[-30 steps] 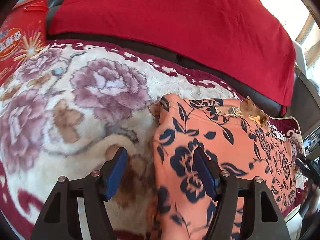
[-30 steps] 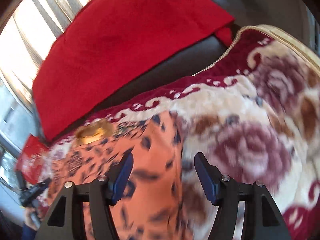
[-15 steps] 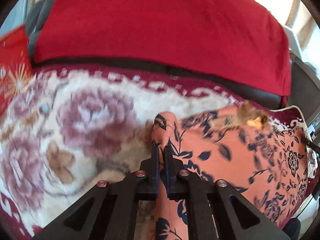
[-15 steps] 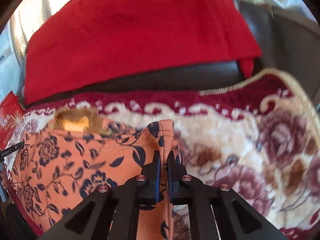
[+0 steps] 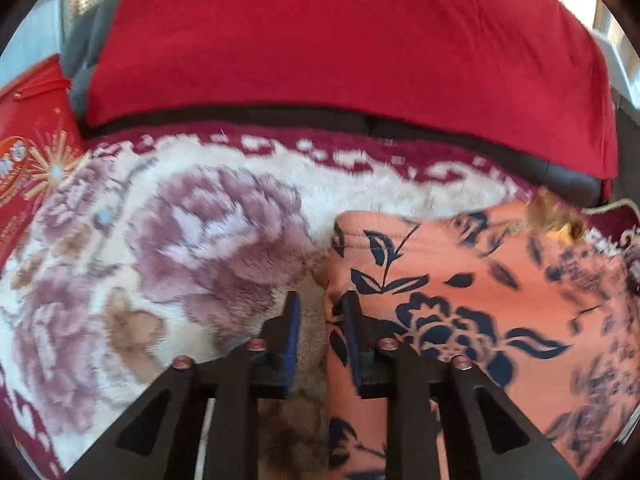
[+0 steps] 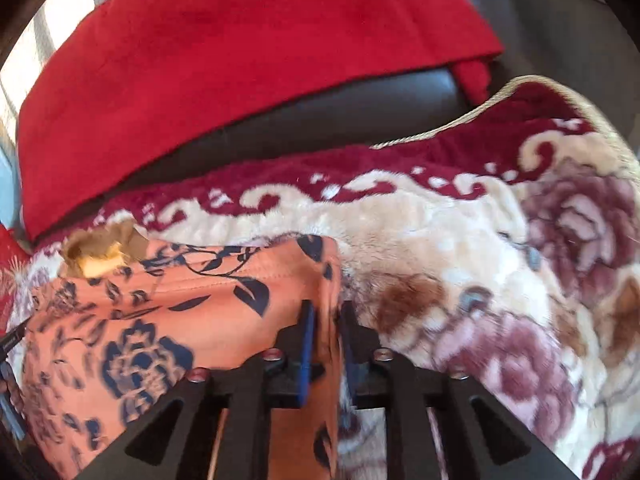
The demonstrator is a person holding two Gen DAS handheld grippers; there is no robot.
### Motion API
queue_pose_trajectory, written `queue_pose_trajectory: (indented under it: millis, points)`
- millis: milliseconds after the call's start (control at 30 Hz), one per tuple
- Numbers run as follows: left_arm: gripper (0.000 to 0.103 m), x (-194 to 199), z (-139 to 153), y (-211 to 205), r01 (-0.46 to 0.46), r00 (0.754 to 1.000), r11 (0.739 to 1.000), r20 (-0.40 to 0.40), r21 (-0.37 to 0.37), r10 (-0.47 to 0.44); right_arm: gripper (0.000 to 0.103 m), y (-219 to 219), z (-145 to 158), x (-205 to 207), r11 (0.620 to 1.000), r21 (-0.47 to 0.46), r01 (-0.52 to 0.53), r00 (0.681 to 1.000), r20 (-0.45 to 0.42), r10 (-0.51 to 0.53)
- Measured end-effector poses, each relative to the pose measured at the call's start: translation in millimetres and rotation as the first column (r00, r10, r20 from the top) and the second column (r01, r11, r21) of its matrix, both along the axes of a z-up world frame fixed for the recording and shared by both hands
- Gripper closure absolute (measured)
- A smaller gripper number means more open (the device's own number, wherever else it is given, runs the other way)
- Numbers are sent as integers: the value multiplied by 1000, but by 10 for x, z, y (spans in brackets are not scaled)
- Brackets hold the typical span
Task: Fold small clothes
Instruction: 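Lay the hem over the collar end with both tools and release, then press the folded blouse flat with both tools open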
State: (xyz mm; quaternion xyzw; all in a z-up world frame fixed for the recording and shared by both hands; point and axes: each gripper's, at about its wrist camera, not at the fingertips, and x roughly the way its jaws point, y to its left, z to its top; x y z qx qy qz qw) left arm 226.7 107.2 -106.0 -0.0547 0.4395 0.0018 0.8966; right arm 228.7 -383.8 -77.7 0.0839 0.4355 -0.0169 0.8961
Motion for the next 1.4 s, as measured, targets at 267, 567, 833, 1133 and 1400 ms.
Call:
queue_pose_trajectory:
  millis: [267, 567, 833, 1133, 1400]
  points:
    - [41, -476, 568, -428, 122, 981, 992, 159, -38, -114, 17, 271, 650, -526, 964, 221, -150, 976, 192, 107]
    - [27, -507, -95, -1197, 275, 961, 954, -52, 123, -270, 22, 111, -75, -559, 926, 377, 12, 999, -41, 4]
    - [26, -413, 416, -1369, 263, 958, 962, 97, 73, -269, 21, 653, 341, -226, 823, 531, -203, 977, 58, 203]
    - [6, 37, -215, -1502, 218, 976, 971, -43, 94, -215, 25, 652, -270, 437, 778, 623, -78, 993, -18, 114]
    - [0, 66, -259, -1427, 201, 979, 975, -54, 91, -196, 31, -25, -232, 205, 818, 567, 94, 995, -21, -99]
